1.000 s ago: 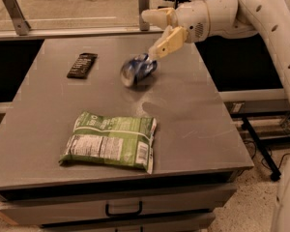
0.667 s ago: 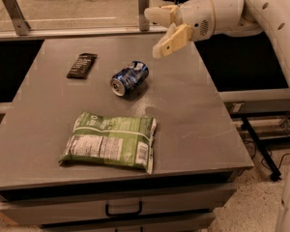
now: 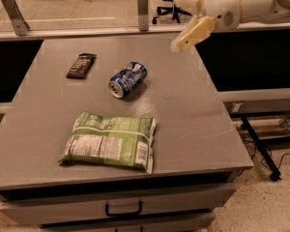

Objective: Knock pepsi can over

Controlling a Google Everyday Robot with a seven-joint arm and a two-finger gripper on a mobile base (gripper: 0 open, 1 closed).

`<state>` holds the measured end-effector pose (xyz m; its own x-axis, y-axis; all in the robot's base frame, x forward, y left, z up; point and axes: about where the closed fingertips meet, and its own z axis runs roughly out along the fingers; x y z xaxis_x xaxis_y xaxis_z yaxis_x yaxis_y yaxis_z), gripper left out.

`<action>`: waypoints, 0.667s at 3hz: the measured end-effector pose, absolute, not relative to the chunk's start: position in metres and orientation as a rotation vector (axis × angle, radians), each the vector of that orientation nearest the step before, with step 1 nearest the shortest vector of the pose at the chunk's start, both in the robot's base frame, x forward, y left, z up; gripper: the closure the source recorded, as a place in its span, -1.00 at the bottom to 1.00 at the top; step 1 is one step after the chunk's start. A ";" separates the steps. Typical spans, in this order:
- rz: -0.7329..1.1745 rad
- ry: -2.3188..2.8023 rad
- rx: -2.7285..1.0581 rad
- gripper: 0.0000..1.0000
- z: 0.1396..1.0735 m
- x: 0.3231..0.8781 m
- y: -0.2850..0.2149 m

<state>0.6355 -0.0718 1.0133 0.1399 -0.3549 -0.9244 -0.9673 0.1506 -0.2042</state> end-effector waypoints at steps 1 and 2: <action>0.409 1.537 -1.380 -1.00 1.035 0.649 -0.113; 0.313 1.557 -1.401 -1.00 1.038 0.652 -0.124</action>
Offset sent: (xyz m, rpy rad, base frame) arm 0.0113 -0.0303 0.0135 -0.1422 -0.0775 -0.1579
